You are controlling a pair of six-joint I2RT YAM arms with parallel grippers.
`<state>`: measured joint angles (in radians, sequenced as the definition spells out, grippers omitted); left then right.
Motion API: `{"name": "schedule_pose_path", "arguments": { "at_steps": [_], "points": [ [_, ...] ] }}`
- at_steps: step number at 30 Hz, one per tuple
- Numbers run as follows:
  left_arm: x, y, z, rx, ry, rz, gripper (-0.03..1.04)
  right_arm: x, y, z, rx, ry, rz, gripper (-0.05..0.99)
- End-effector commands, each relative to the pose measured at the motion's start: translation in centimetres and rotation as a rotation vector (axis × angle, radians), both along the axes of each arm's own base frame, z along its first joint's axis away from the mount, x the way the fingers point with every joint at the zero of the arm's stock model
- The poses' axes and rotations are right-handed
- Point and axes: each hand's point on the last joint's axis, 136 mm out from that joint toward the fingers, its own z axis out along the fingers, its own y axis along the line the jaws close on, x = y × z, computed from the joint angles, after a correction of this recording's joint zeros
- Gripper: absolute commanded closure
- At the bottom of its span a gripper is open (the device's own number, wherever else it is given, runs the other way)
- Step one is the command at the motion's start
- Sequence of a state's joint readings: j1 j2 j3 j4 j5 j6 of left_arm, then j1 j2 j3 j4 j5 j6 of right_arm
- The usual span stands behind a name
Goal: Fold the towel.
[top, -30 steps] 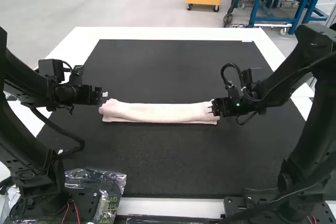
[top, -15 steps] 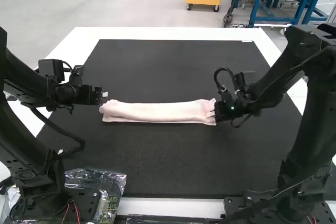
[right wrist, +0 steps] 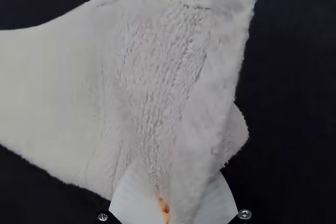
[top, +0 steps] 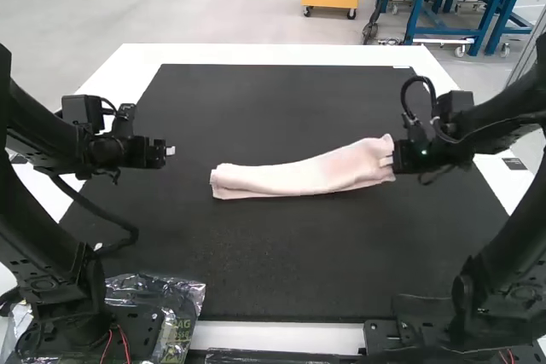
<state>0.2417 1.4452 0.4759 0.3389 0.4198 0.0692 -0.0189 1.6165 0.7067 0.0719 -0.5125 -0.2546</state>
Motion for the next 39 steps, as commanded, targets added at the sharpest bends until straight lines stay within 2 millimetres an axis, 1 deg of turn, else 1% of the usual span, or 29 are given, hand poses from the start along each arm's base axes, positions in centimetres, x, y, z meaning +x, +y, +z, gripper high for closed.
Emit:
{"name": "schedule_pose_path", "arguments": {
  "at_steps": [1, 6, 10, 19, 24, 26, 34, 39],
  "points": [
    [0.8, -0.4, 1.7, 0.002, -0.049, -0.017, 0.04, 0.3, 3.3, 1.8, 0.018, -0.041, 0.078, 0.96],
    [0.6, -0.9, 1.3, 0.013, -0.041, -0.031, 0.04, -0.6, 8.2, 2.4, 0.040, -0.043, 0.158, 0.96],
    [0.6, -0.9, 1.3, 0.015, -0.046, -0.032, 0.04, -1.5, 12.6, 2.9, 0.061, -0.053, 0.237, 0.96],
    [0.2, -1.2, 0.8, 0.013, -0.036, -0.045, 0.04, -2.7, 20.0, 3.4, 0.073, -0.060, 0.376, 0.96],
    [-0.3, -1.4, 0.2, 0.019, -0.027, -0.054, 0.04, -2.9, 23.6, 3.3, 0.074, -0.067, 0.439, 0.96],
    [-0.5, -1.5, 0.0, 0.020, -0.029, -0.056, 0.04, -3.1, 24.8, 2.9, 0.076, -0.060, 0.460, 0.96],
    [-0.7, -1.7, -0.1, 0.015, -0.040, -0.066, 0.04, -3.6, 29.4, 1.9, 0.089, -0.049, 0.527, 0.96],
    [-0.6, -1.7, 0.1, 0.013, -0.048, -0.069, 0.04, -3.7, 31.7, 1.5, 0.095, -0.050, 0.561, 0.96]
  ]
}}
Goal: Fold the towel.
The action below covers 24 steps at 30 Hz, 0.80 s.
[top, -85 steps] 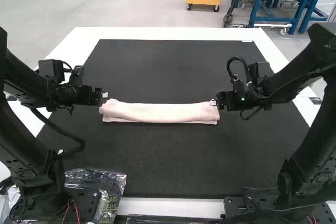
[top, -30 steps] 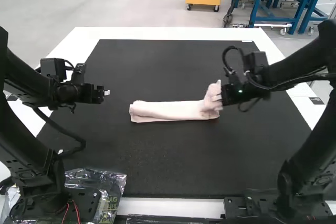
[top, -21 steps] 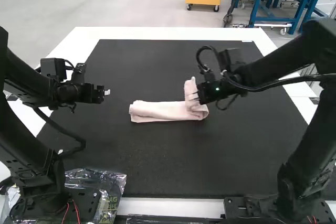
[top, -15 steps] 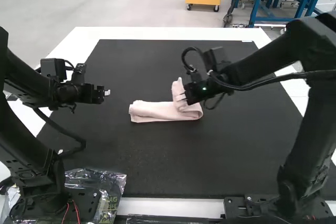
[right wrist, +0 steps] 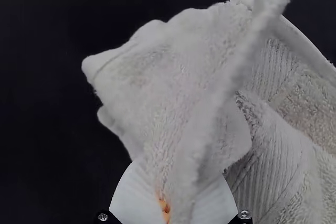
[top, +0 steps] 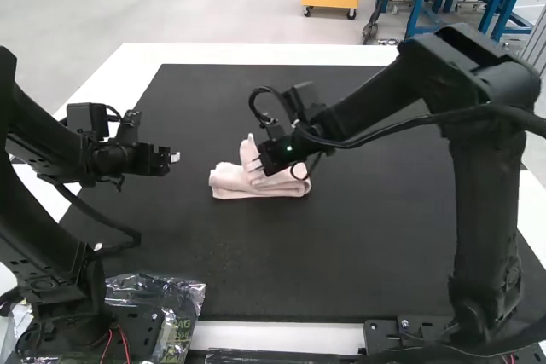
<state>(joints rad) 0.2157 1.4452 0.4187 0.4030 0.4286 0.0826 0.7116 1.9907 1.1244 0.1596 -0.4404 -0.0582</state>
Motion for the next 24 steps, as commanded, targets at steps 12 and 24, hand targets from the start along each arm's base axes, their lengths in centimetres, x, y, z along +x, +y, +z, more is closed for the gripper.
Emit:
{"name": "schedule_pose_path", "arguments": {
  "at_steps": [12, 24],
  "points": [
    [0.7, 0.7, 2.2, 0.010, -0.085, 0.004, 0.04, -0.9, 7.2, 4.0, 0.116, 0.047, 0.093, 0.20],
    [0.2, 2.3, 3.6, 0.009, -0.124, 0.059, 0.04, -0.5, 4.3, 10.1, 0.256, -0.017, 0.064, 0.96]
  ]
}}
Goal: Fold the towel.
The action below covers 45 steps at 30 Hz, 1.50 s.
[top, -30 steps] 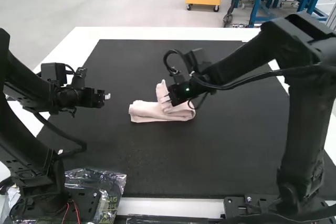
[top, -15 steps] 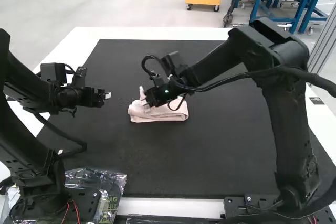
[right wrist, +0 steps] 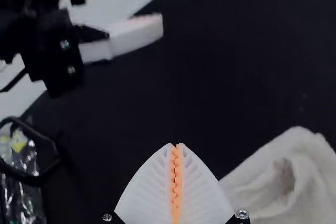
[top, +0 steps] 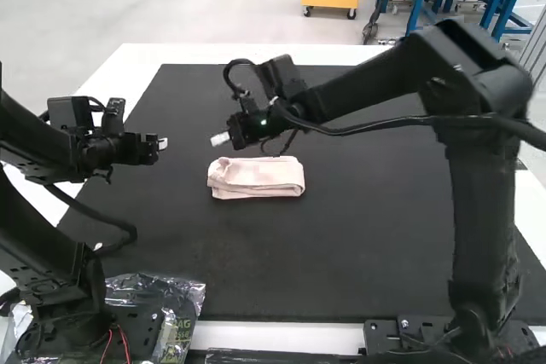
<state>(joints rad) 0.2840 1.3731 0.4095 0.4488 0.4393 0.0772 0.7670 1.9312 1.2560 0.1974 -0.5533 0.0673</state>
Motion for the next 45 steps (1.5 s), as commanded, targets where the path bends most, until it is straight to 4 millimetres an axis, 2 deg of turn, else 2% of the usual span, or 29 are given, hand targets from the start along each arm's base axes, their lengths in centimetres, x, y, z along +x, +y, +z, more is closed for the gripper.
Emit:
{"name": "schedule_pose_path", "arguments": {
  "at_steps": [1, 7, 12, 17, 22, 27, 33, 35, 38, 39, 41, 43, 44, 45],
  "points": [
    [-0.3, -0.2, 0.5, -0.008, -0.017, -0.004, 0.04, 0.2, -1.5, 0.1, 0.016, 0.012, -0.012, 0.96],
    [-0.1, -0.6, 0.8, -0.010, -0.025, -0.015, 0.04, 0.0, -2.9, -3.7, 0.000, 0.025, -0.036, 0.96],
    [0.0, -1.5, 0.8, -0.017, -0.025, -0.036, 0.04, 0.3, -3.2, -6.6, -0.006, 0.035, -0.045, 0.96],
    [0.0, -1.7, 0.8, -0.023, -0.024, -0.034, 0.04, 1.4, -3.2, -8.4, 0.007, 0.040, -0.065, 0.96],
    [0.4, -0.7, 1.1, 0.012, -0.041, 0.015, 0.04, 2.7, -3.3, -9.1, 0.041, 0.032, -0.093, 0.96],
    [0.6, -0.6, 1.5, 0.011, -0.057, 0.017, 0.04, 3.4, -3.7, -11.2, 0.030, 0.044, -0.107, 0.96],
    [0.6, -0.6, 1.8, -0.007, -0.060, 0.026, 0.04, 2.6, -3.9, -15.0, -0.015, 0.084, -0.098, 0.96],
    [0.7, -0.6, 2.3, -0.008, -0.072, 0.027, 0.04, 2.5, -3.9, -15.4, -0.016, 0.084, -0.096, 0.96],
    [0.9, -0.5, 3.6, -0.011, -0.100, 0.031, 0.04, 3.1, -3.9, -14.6, 0.009, 0.099, -0.119, 0.96],
    [1.0, -0.6, 4.1, -0.012, -0.109, 0.032, 0.04, 3.7, -3.8, -12.9, 0.034, 0.085, -0.128, 0.96],
    [1.3, -0.6, 5.7, -0.023, -0.139, 0.037, 0.04, 5.3, -4.4, -8.4, 0.080, 0.032, -0.153, 0.96],
    [1.7, -0.8, 7.5, -0.025, -0.168, 0.032, 0.04, 6.8, -5.3, -3.0, 0.147, -0.020, -0.190, 0.95],
    [1.9, -1.0, 8.8, -0.036, -0.188, 0.031, 0.04, 7.5, -6.0, -0.2, 0.179, -0.052, -0.208, 0.93],
    [2.1, -1.2, 10.0, -0.045, -0.206, 0.027, 0.04, 8.3, -7.0, 2.9, 0.202, -0.085, -0.232, 0.83]
  ]
}}
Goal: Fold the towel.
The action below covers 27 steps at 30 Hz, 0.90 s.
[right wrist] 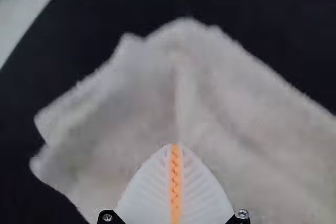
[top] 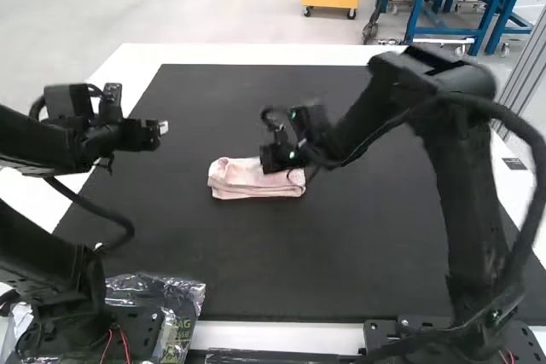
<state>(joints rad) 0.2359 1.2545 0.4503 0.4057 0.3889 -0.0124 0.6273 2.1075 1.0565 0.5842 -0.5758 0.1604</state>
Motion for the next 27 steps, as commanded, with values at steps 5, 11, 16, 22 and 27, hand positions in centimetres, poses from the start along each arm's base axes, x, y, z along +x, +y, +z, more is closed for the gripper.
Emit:
{"name": "schedule_pose_path", "arguments": {
  "at_steps": [5, 11, 16, 22, 27],
  "points": [
    [1.4, -2.5, 13.4, -0.025, -0.263, -0.044, 0.04, 5.1, -8.5, 26.6, 0.237, -0.391, -0.245, 0.14],
    [-1.7, -5.6, 22.7, -0.029, -0.449, -0.098, 0.04, 0.2, -17.9, 38.4, 0.277, -0.664, -0.451, 0.01],
    [-7.3, -6.8, 28.5, -0.025, -0.627, -0.110, 0.04, -7.7, -24.1, 44.2, 0.345, -0.861, -0.580, 0.01],
    [-13.9, -6.7, 31.4, -0.051, -0.764, -0.104, 0.04, -16.9, -28.8, 45.8, 0.415, -0.982, -0.685, 0.01],
    [-19.8, -6.4, 32.6, -0.066, -0.883, -0.086, 0.04, -23.1, -31.5, 45.3, 0.452, -1.077, -0.767, 0.01]
  ]
}}
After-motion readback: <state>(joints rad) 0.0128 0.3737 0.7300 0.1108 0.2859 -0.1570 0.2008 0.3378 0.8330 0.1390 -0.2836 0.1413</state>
